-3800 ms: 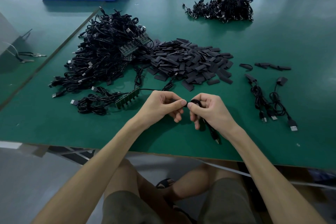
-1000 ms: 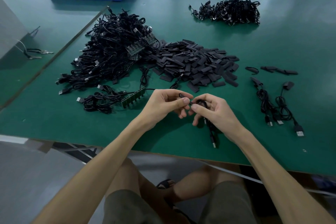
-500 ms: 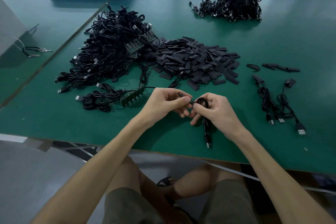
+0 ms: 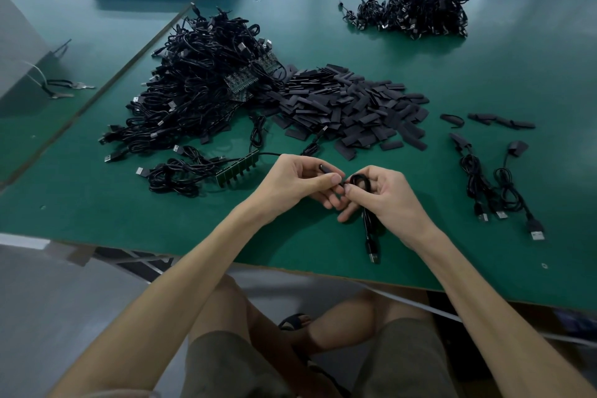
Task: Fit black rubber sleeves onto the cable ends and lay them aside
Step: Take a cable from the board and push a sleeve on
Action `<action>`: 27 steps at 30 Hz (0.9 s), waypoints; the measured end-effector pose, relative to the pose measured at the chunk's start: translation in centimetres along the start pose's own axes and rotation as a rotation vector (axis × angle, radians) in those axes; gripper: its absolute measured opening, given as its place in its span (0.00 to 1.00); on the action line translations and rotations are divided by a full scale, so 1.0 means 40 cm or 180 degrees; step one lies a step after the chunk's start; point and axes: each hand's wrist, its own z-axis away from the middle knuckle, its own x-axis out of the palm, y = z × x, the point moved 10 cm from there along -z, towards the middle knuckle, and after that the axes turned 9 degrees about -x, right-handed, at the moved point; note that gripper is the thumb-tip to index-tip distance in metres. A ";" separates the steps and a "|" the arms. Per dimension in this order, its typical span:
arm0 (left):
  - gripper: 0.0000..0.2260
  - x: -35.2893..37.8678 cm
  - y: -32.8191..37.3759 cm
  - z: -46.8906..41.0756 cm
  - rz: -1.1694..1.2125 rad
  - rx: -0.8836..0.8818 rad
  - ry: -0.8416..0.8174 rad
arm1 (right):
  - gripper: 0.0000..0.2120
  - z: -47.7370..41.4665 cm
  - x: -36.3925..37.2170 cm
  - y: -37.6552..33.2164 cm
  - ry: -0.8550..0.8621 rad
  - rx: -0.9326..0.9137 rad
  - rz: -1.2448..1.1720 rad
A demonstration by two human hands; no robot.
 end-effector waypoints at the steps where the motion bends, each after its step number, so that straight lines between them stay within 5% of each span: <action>1: 0.09 0.002 -0.001 0.000 -0.0007 -0.0013 -0.0016 | 0.05 0.001 0.000 0.000 -0.0001 -0.0002 -0.0016; 27: 0.15 -0.007 -0.003 -0.001 0.0148 0.0036 -0.0098 | 0.09 0.002 -0.022 -0.033 0.0367 -0.0146 0.0185</action>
